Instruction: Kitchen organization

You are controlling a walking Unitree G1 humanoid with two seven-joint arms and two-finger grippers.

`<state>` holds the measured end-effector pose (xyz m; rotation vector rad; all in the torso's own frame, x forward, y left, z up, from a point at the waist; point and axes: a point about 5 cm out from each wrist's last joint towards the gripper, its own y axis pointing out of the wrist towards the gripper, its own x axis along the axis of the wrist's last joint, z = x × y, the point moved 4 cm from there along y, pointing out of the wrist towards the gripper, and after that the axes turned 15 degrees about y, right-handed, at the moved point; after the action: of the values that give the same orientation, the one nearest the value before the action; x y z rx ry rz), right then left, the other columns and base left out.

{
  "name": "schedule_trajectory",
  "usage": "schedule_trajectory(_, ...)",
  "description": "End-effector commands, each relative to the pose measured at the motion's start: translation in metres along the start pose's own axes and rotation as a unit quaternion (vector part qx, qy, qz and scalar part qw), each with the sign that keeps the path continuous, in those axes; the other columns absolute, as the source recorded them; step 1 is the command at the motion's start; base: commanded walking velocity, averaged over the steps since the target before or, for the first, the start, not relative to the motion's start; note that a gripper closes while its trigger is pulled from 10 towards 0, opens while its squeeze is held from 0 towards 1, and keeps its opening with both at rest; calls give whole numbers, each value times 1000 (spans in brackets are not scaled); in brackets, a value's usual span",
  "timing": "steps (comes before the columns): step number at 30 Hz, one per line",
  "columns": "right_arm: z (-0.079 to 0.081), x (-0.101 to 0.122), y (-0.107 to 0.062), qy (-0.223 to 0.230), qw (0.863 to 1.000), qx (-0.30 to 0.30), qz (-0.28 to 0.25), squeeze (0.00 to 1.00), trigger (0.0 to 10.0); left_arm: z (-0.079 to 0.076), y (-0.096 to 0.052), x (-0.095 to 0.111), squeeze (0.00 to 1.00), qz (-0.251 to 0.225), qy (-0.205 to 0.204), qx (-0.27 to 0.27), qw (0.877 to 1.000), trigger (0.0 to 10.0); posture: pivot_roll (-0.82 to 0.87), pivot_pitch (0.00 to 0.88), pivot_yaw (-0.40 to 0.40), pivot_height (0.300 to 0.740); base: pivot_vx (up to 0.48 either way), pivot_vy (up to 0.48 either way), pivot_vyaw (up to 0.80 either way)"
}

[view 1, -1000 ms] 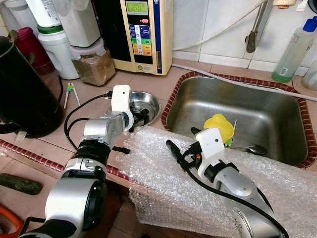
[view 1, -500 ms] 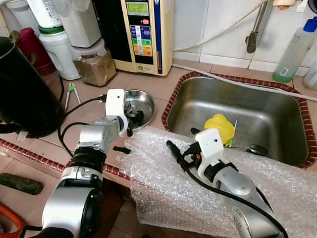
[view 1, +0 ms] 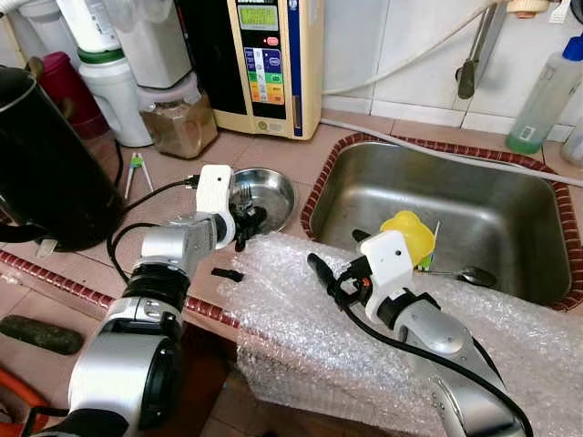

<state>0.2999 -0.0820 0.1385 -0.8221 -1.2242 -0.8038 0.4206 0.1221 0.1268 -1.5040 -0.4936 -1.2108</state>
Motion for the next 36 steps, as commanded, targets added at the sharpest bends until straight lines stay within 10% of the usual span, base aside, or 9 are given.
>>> schedule_trajectory(1, 1, 2, 1, -4, 1000, 4, -2, 208, 10000, 6, 0, -30, 0, 52, 25, -4, 998, 0, -45, 62, 116, 740, 0, 0, 0)
schedule_trajectory(23, -2, 2, -1, -5, 1000, -2, -4, 208, 10000, 37, -4, -3, 0, -30, -1, 75, 997, 0, -55, 68, 109, 740, 0, 0, 0)
schedule_trajectory(36, -3, 3, 0, -6, 1000, -1, -4, 208, 10000, 24, -3, 25, 0, -125, -43, 59, 990, 0, -51, 67, 98, 740, 0, 0, 0)
